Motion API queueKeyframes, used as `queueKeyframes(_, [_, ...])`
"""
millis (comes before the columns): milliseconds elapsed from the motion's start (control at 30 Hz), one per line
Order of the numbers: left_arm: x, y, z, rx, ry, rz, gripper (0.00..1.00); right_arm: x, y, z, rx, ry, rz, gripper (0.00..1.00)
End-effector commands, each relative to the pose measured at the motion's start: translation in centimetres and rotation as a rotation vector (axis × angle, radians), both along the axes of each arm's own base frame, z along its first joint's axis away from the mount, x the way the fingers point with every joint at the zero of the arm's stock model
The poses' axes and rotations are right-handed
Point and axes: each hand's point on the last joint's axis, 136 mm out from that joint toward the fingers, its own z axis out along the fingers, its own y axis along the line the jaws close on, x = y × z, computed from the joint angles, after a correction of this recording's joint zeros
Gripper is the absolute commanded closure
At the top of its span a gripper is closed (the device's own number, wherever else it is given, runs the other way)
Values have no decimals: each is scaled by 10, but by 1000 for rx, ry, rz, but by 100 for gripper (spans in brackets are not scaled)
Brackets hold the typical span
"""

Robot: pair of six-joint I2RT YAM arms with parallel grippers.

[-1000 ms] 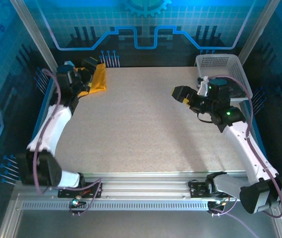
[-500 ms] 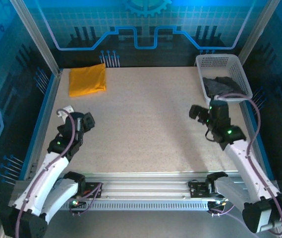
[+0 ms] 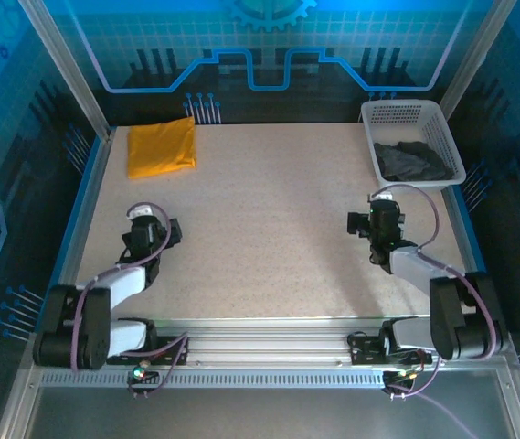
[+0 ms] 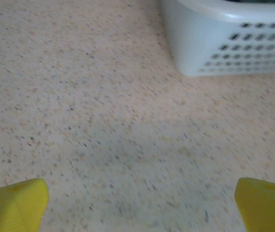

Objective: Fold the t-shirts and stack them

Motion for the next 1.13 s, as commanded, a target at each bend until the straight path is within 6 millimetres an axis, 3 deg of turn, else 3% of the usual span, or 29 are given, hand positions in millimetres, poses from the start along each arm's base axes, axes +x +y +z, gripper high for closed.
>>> queueKeyframes(0, [46,-3,55,11,-259,-88,1,33,8,35,-4,-197,90,0])
queueKeyframes(100, [41,-6,51,1,-295,-114,1,33,11,26,25,-227,129,0])
queueKeyframes(200, [23,-19,53,52,-438,-161,1,28,10,18,27,-274,132,0])
queueKeyframes(233, [22,-21,44,61,-449,-169,1,28,8,17,25,-282,119,0])
queueKeyframes(267, [31,-16,41,62,-397,-145,1,28,8,16,31,-260,115,0])
queueKeyframes(400, [57,-30,32,66,-254,-214,1,33,12,14,27,-236,135,0])
queueKeyframes(1100, [58,-32,34,93,-259,-217,1,35,22,14,22,-223,193,0])
